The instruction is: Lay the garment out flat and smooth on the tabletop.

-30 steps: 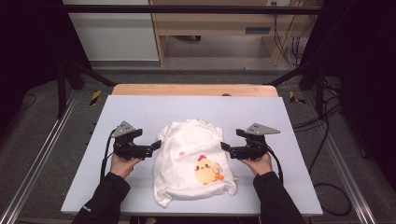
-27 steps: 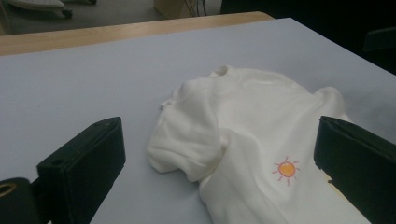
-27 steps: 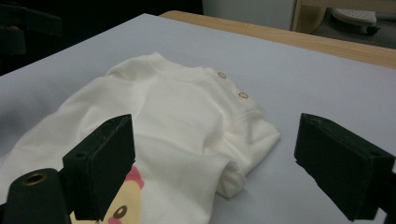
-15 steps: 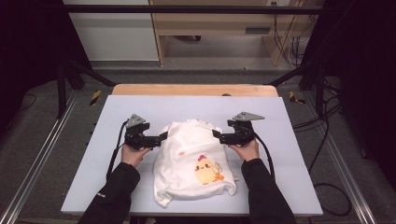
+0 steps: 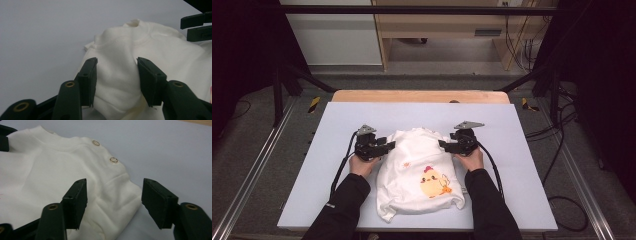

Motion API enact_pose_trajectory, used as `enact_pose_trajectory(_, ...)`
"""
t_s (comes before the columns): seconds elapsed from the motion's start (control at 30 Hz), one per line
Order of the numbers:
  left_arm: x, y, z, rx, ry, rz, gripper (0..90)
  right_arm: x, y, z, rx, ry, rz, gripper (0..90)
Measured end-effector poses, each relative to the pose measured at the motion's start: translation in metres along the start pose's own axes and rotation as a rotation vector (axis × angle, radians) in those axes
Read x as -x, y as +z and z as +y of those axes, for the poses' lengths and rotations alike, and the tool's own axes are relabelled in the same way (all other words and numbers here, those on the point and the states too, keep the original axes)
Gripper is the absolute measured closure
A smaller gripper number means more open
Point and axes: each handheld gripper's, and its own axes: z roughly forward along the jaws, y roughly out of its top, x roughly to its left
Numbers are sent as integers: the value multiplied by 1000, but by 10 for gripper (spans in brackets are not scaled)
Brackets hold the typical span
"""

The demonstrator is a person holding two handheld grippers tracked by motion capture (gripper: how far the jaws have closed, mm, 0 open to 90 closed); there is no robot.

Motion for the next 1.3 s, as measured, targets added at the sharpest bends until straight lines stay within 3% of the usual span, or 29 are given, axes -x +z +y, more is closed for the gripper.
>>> enact_pose_trajectory(0.17, 1, 5, -1, -7, -15, 20, 642, -2, 6, -2, -21, -16, 8, 526)
enact_pose_trajectory(0.23, 0, 7, -1, -12, -19, 32, 760, -5, 11, -3, -38, -45, 8, 653)
enact_pose_trajectory(0.37, 5, 9, 2, -24, 12, 71, 860, -5, 11, -2, -45, -47, 19, 838)
enact_pose_trajectory(0.53, 8, 3, 7, -8, 23, 74, 877, -6, 2, 2, -34, -25, 36, 877)
enact_pose_trajectory(0.57, 10, -1, 9, 7, 29, 72, 877, -6, -8, 5, -13, -23, 36, 879)
enact_pose_trajectory(0.6, 14, -10, 14, 56, 49, 65, 877, -8, -14, 7, 9, -31, 26, 880)
enact_pose_trajectory(0.63, 14, -10, 14, 56, 49, 65, 877, -9, -22, 10, 44, -36, 18, 880)
enact_pose_trajectory(0.67, 19, -19, 25, 97, 94, 78, 877, -11, -29, 14, 84, -46, 3, 879)
enact_pose_trajectory(0.73, 23, -22, 42, 147, 133, 100, 877, -14, -40, 23, 163, -57, -31, 879)
enact_pose_trajectory(0.77, 23, -22, 42, 147, 133, 100, 877, -15, -43, 28, 197, -63, -55, 879)
enact_pose_trajectory(0.83, 25, -19, 59, 194, 160, 133, 870, -17, -43, 37, 252, -82, -124, 874)
enact_pose_trajectory(0.87, 22, -6, 70, 200, 152, 152, 855, -16, -40, 40, 270, -82, -164, 870)
enact_pose_trajectory(0.9, 22, -6, 70, 200, 152, 152, 803, -14, -36, 42, 274, -65, -191, 860)
enact_pose_trajectory(0.93, 16, 7, 73, 164, 89, 158, 726, -11, -32, 43, 264, -40, -204, 825)
enact_pose_trajectory(0.97, 14, 11, 72, 150, 54, 147, 673, -8, -27, 42, 239, -15, -215, 766)
enact_pose_trajectory(1.03, 13, 12, 70, 119, 19, 128, 558, -3, -23, 39, 209, 4, -221, 674)
enact_pose_trajectory(1.1, 16, 7, 65, 109, 50, 136, 463, 0, -26, 35, 199, 21, -187, 533)
enact_pose_trajectory(1.13, 16, 7, 65, 109, 50, 136, 421, -1, -29, 32, 205, 10, -193, 479)
enact_pose_trajectory(1.17, 17, 3, 63, 114, 61, 146, 421, -1, -29, 32, 205, 10, -193, 479)
enact_pose_trajectory(1.2, 18, -7, 59, 122, 55, 118, 362, -2, -38, 29, 204, 1, -187, 346)
enact_pose_trajectory(1.23, 18, -7, 59, 122, 55, 118, 331, -2, -38, 29, 204, 1, -187, 346)
enact_pose_trajectory(1.3, 19, -17, 55, 143, 61, 104, 277, -7, -52, 24, 196, -24, -193, 239)
